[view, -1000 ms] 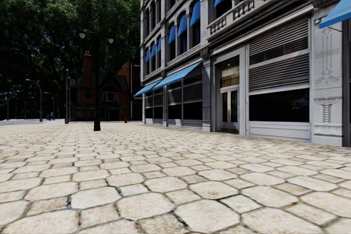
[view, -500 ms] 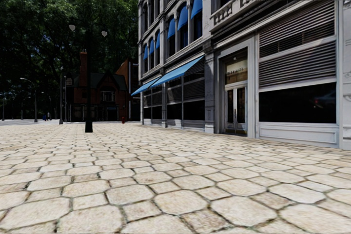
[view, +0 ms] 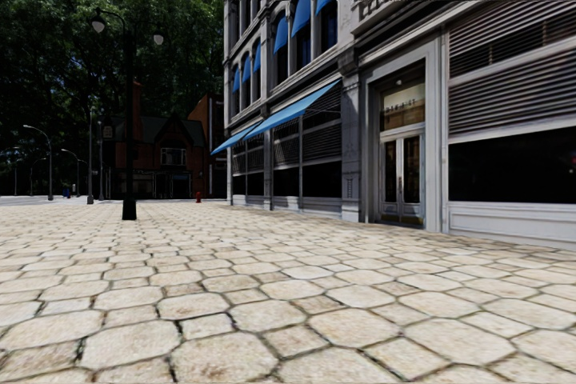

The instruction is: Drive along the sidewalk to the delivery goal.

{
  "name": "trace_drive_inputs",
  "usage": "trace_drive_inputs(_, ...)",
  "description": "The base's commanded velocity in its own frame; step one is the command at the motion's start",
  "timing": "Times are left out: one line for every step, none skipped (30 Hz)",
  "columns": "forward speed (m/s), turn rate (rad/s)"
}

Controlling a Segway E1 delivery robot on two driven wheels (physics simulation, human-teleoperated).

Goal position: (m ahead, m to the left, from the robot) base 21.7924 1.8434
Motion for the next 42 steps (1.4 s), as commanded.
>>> trace_drive_inputs(2.00,0.06)
trace_drive_inputs(2.00,0.07)
trace_drive_inputs(2.00,0.07)
trace_drive_inputs(2.00,0.07)
trace_drive_inputs(2.00,0.07)
trace_drive_inputs(2.00,0.07)
trace_drive_inputs(2.00,0.07)
trace_drive_inputs(2.00,0.07)
trace_drive_inputs(2.00,0.08)
trace_drive_inputs(2.00,0.08)
trace_drive_inputs(2.00,0.08)
trace_drive_inputs(2.00,0.11)
trace_drive_inputs(2.00,0.13)
trace_drive_inputs(2.00,0.13)
trace_drive_inputs(2.00,0.16)
trace_drive_inputs(2.00,0.19)
trace_drive_inputs(2.00,0.23)
trace_drive_inputs(2.00,0.23)
trace_drive_inputs(2.00,0.25)
trace_drive_inputs(2.00,0.25)
trace_drive_inputs(2.00,0.26)
trace_drive_inputs(2.00,0.26)
trace_drive_inputs(2.00,0.28)
trace_drive_inputs(2.00,0.28)
trace_drive_inputs(2.00,0.28)
trace_drive_inputs(2.00,0.28)
trace_drive_inputs(2.00,0.28)
trace_drive_inputs(2.00,0.28)
trace_drive_inputs(2.00,0.28)
trace_drive_inputs(2.00,0.28)
trace_drive_inputs(2.00,0.28)
trace_drive_inputs(2.00,0.28)
trace_drive_inputs(2.00,0.28)
trace_drive_inputs(2.00,0.28)
trace_drive_inputs(2.00,0.29)
trace_drive_inputs(2.00,0.30)
trace_drive_inputs(2.00,0.30)
trace_drive_inputs(2.00,0.32)
trace_drive_inputs(2.00,0.33)
trace_drive_inputs(2.00,0.34)
trace_drive_inputs(2.00,0.34)
trace_drive_inputs(2.00,0.34)
